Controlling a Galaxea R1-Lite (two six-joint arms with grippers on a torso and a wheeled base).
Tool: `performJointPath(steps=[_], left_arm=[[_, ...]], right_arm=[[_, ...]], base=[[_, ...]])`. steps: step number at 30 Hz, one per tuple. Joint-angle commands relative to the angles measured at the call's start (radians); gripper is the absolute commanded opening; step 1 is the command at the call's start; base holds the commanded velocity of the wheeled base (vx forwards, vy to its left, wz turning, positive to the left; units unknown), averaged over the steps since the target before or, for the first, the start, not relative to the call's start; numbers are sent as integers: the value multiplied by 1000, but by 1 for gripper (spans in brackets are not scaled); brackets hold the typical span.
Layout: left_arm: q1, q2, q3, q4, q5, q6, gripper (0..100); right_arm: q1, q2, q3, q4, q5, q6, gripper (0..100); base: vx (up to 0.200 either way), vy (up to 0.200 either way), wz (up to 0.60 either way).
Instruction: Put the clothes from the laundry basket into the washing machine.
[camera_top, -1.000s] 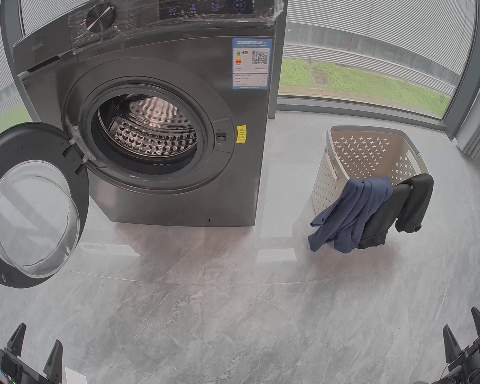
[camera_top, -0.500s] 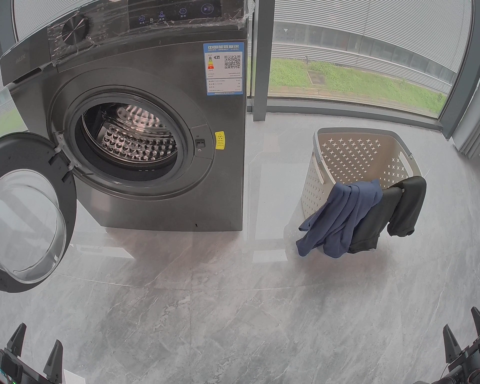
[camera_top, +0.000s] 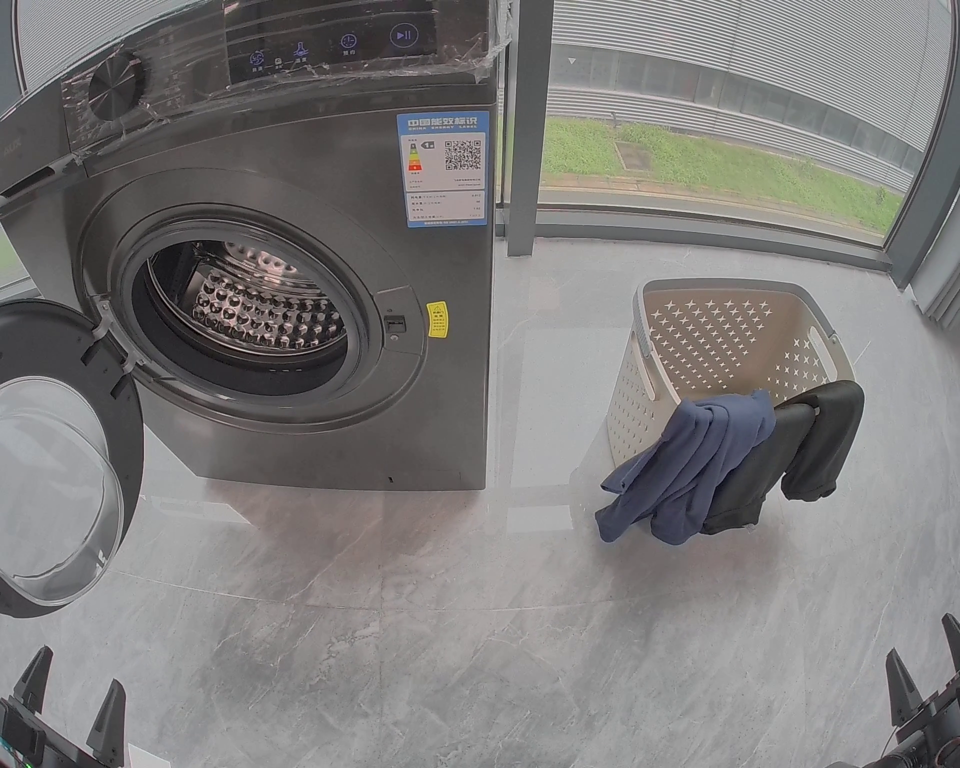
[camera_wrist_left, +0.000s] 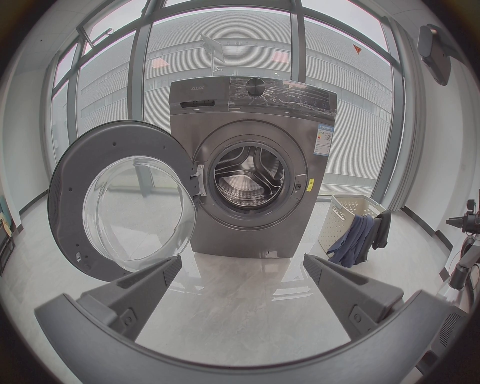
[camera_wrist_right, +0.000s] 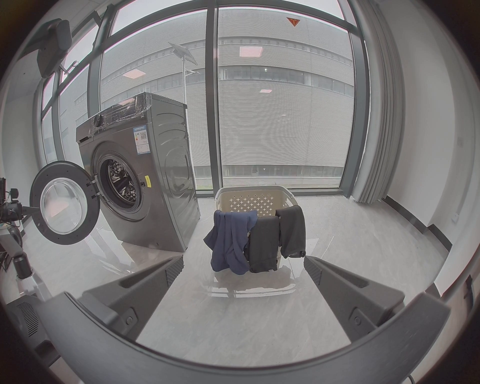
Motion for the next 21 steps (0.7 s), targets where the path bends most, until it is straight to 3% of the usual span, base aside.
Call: performJointPath(steps=[1,21], left_arm=[[1,-7,15,0,0,-1,100],[1,-9,15,0,2,-1,100]], right_arm=[[1,-15,18,0,1,0,100],[1,-15,18,0,1,0,100]], base=[[0,-200,0],[0,-200,0]])
